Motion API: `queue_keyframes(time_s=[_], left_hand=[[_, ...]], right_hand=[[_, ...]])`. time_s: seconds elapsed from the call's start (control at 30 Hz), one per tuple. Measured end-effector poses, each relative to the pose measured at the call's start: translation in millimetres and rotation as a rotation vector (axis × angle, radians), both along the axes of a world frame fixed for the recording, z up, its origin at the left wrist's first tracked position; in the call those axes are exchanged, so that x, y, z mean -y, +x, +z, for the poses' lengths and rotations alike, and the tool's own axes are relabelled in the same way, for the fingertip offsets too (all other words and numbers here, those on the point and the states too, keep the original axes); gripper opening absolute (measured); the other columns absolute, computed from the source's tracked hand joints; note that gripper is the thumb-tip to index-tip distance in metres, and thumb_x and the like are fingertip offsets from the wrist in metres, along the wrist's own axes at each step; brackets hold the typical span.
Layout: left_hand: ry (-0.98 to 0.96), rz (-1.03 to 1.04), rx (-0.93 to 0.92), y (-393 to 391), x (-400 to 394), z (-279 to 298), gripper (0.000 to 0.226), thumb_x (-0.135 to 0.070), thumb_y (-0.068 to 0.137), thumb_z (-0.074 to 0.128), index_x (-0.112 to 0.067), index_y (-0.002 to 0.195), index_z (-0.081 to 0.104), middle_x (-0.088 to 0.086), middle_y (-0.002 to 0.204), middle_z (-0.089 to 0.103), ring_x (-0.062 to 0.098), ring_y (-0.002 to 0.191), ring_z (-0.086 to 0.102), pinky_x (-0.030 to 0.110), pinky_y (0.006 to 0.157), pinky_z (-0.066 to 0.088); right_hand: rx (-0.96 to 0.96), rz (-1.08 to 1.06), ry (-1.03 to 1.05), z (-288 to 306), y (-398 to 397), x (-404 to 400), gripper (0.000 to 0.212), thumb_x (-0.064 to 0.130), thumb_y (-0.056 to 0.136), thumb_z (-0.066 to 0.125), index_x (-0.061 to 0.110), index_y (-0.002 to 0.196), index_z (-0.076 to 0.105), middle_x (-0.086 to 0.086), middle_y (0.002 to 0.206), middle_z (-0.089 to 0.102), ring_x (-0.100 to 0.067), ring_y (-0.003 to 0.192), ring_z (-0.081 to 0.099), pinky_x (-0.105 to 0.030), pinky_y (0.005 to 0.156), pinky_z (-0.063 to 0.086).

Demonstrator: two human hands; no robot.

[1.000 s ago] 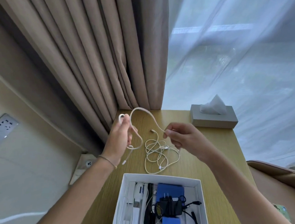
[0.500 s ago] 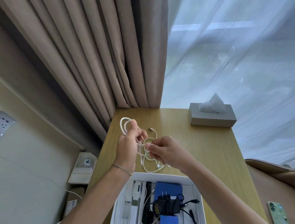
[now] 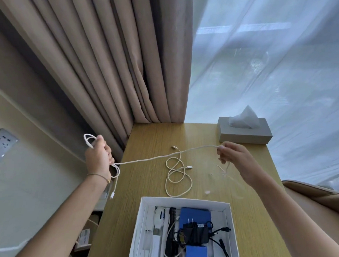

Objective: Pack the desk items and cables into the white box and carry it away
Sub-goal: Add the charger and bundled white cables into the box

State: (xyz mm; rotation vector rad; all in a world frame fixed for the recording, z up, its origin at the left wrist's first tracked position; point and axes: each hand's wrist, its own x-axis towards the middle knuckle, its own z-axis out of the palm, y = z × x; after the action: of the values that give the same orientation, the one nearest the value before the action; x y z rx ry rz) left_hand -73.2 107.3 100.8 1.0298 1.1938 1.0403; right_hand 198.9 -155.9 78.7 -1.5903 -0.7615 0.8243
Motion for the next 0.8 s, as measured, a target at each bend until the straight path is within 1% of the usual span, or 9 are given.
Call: queue_keyframes(time_s=[0.1,0.2,0.3,0.37,0.47,0.53,0.63,0.73,0.8], left_hand=[[0.077,-0.098,-0.104,10.5,12.1,-5.2,0.037,-0.037,0.101,0.049,-0.023,0.068,0.042,-0.001,0.056,0.039,0.007,0.038,0.024,0.018,0.036,0.020],[0.177,-0.276,-0.207,29.3,39.6,1.0,0.044,-0.050,0.094,0.051,-0.026,0.058,0.048,0.001,0.057,0.044,0.006,0.039,0.030,0.024,0.043,0.025],[0.218,-0.495,-0.234,48.0,74.8,6.9,0.053,-0.060,0.094,0.048,-0.027,0.054,0.054,-0.006,0.052,0.043,0.007,0.043,0.034,0.022,0.046,0.029],[0.164,-0.597,-0.172,57.7,93.3,11.1,0.059,-0.069,0.091,0.046,-0.020,0.063,0.066,-0.006,0.054,0.044,0.005,0.043,0.035,0.016,0.044,0.031],[0.070,-0.662,-0.079,68.2,109.3,17.2,0.068,-0.069,0.084,0.058,-0.002,0.085,0.072,-0.007,0.055,0.048,0.005,0.044,0.041,0.015,0.042,0.036],[0.084,-0.663,-0.078,73.1,116.3,19.9,0.043,-0.047,0.090,0.066,-0.010,0.070,0.071,-0.006,0.053,0.053,0.009,0.046,0.048,0.020,0.042,0.041],[0.030,-0.576,-0.030,75.9,117.6,22.4,0.057,-0.033,0.100,0.052,-0.023,0.045,0.051,-0.001,0.055,0.047,0.011,0.049,0.040,0.025,0.053,0.035],[-0.141,-0.490,0.235,68.9,102.4,26.9,0.056,-0.030,0.105,0.043,-0.022,0.049,0.045,-0.002,0.050,0.037,0.013,0.047,0.037,0.027,0.056,0.037],[-0.259,-0.465,0.389,58.2,88.4,31.0,0.049,-0.031,0.106,0.038,-0.021,0.058,0.038,-0.005,0.046,0.028,0.011,0.041,0.031,0.023,0.044,0.034]], right_hand=[[-0.046,0.034,0.090,17.7,-8.7,-9.7,0.024,0.004,0.104,0.045,-0.001,0.089,0.064,-0.006,0.065,0.043,-0.017,0.061,0.041,-0.030,0.065,0.041],[-0.045,0.138,0.109,34.4,-27.4,-22.5,0.023,0.004,0.103,0.048,-0.011,0.094,0.062,-0.002,0.063,0.042,-0.013,0.058,0.039,-0.026,0.060,0.040],[-0.018,0.219,0.101,48.1,-49.0,-34.4,0.024,0.008,0.103,0.052,-0.012,0.094,0.062,-0.002,0.059,0.044,-0.012,0.053,0.041,-0.026,0.056,0.038],[0.007,0.274,0.070,53.3,-62.7,-39.9,0.025,0.010,0.103,0.054,-0.006,0.088,0.065,0.004,0.056,0.045,-0.010,0.051,0.042,-0.028,0.053,0.035],[0.177,0.403,-0.037,53.5,-79.6,-44.2,0.026,0.017,0.101,0.058,0.014,0.077,0.068,0.017,0.061,0.055,-0.007,0.067,0.059,-0.025,0.056,0.039],[0.322,0.468,-0.125,50.2,-88.4,-46.2,0.030,0.020,0.101,0.058,0.024,0.072,0.066,0.017,0.055,0.056,-0.004,0.057,0.053,-0.024,0.057,0.041],[0.315,0.511,-0.200,42.3,-93.3,-45.0,0.035,0.025,0.103,0.053,0.020,0.071,0.067,0.015,0.047,0.052,-0.005,0.046,0.042,-0.024,0.053,0.037],[0.238,0.514,-0.224,29.2,-83.0,-33.3,0.035,0.027,0.104,0.051,0.015,0.075,0.067,0.014,0.050,0.051,-0.009,0.050,0.043,-0.027,0.057,0.039],[0.205,0.506,-0.241,18.6,-69.6,-22.4,0.033,0.028,0.104,0.052,0.016,0.077,0.066,0.014,0.053,0.054,-0.008,0.052,0.046,-0.025,0.059,0.042]])
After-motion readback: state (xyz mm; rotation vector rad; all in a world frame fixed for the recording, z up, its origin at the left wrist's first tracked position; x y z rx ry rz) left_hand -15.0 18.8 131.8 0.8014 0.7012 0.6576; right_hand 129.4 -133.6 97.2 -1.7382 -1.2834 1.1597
